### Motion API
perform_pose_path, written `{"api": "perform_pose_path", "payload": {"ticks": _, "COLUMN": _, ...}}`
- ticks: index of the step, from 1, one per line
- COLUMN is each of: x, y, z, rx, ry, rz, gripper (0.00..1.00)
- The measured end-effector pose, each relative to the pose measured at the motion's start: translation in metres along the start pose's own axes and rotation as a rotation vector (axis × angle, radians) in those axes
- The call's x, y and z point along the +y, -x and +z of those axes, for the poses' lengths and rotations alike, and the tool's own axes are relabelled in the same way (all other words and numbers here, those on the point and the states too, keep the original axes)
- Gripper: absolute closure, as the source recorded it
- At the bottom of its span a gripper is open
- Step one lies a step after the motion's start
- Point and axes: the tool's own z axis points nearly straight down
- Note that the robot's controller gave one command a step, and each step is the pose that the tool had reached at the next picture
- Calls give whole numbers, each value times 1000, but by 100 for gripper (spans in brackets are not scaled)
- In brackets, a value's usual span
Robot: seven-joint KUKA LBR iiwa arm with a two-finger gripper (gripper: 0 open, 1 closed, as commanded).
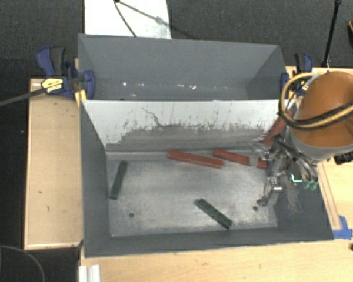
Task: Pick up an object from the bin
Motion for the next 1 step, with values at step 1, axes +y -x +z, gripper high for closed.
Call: {"api": "perform_pose_path", "payload": {"ticks": 1, "x": 48, "y": -5, "z": 74, "rx": 1, "ry": 2, "rz": -37, "gripper": 0}}
